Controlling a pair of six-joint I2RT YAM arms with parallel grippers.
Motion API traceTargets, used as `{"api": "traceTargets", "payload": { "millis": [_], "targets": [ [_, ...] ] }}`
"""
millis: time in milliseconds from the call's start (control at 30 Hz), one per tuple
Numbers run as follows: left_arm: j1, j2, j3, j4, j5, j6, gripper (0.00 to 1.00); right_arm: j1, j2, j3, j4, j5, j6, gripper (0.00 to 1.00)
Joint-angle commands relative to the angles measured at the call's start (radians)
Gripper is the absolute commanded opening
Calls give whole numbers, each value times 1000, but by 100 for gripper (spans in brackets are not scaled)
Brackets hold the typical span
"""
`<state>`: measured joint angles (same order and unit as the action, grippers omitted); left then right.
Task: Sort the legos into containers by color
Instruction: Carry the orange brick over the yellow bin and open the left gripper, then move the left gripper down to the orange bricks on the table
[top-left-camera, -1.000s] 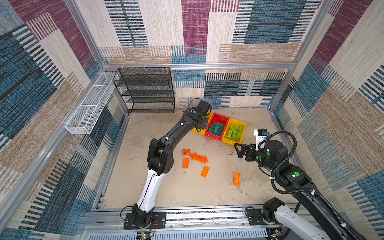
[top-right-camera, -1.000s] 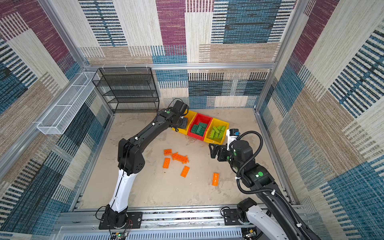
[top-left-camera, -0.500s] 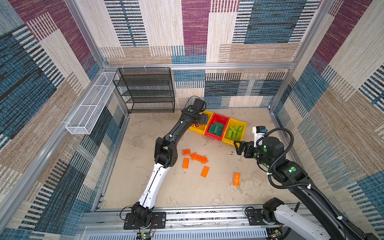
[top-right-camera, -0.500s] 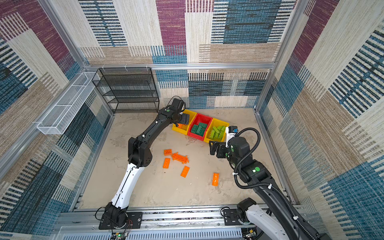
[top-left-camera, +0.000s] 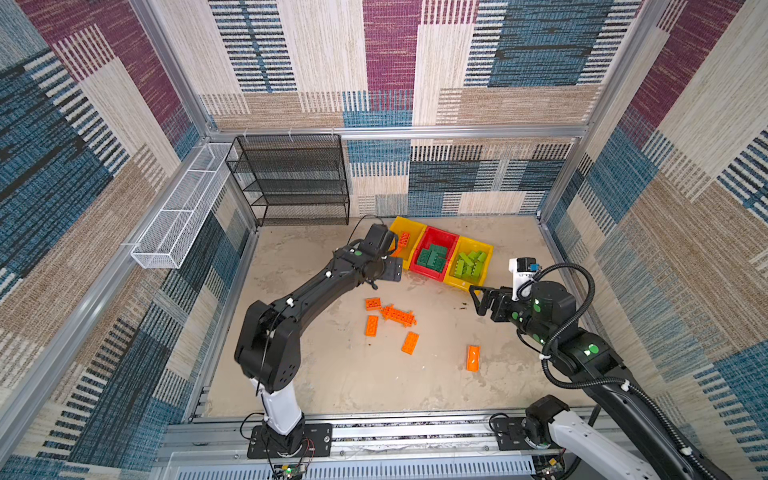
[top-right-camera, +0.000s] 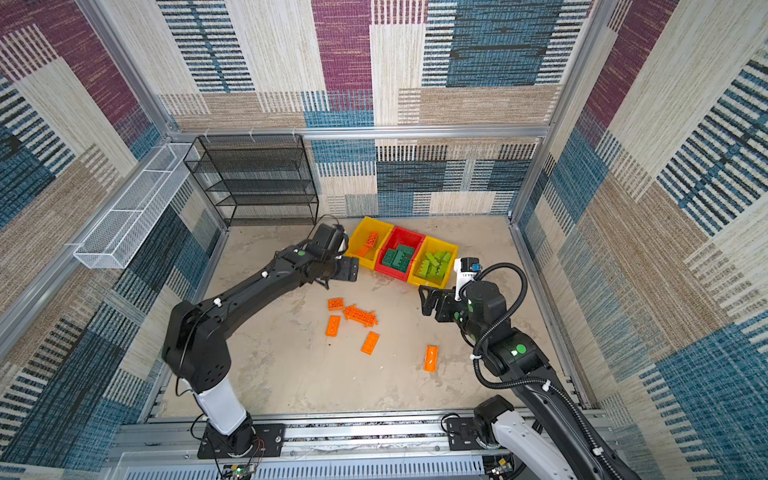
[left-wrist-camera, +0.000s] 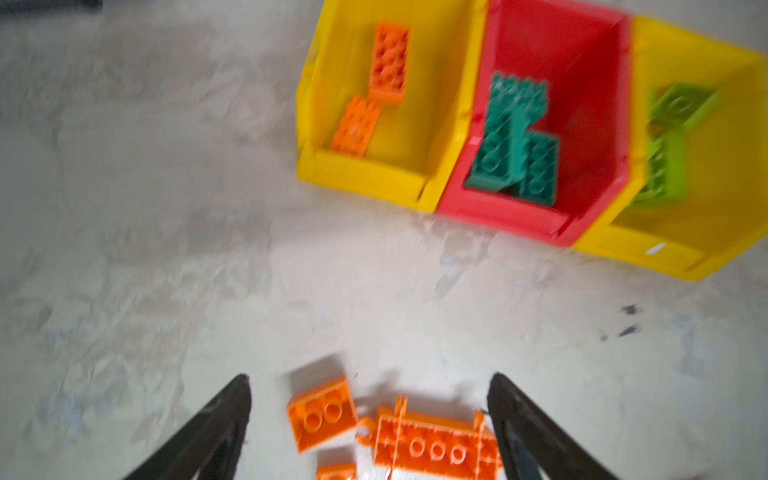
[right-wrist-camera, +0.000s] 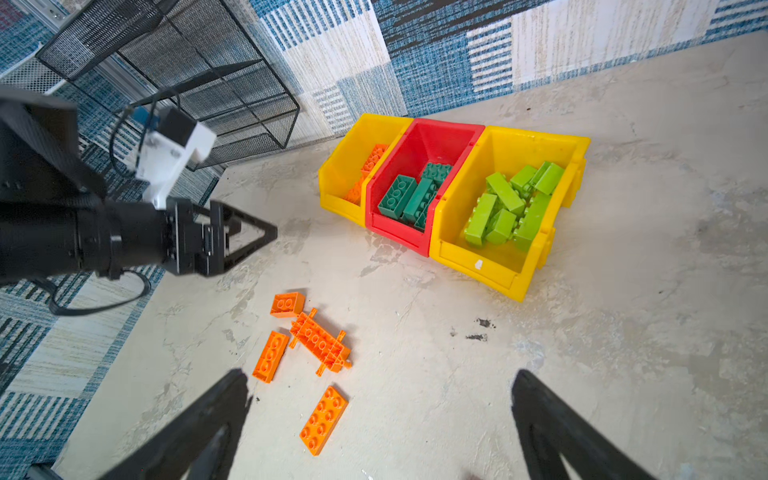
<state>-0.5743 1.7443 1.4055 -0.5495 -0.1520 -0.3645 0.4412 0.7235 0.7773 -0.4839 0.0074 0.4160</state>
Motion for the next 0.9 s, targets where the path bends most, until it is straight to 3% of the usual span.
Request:
{"api": "traceTargets", "payload": {
  "millis": [0,167,500,867],
  "targets": [
    [-7,-59,-145,52,-11,-103,90,2,-23,-20,20,-27,10,100],
    [-13,-58,-229,97,2,-140,91,2,-33,-44,25,-41,12,100],
    [-13,91,-148,58,-20,-153,91,2,-47,9,-31,-17,1,100],
    [-8,169,-143,46,-80,-211,79,2,-102,-3,-71,-20,-22,100]
  ]
}}
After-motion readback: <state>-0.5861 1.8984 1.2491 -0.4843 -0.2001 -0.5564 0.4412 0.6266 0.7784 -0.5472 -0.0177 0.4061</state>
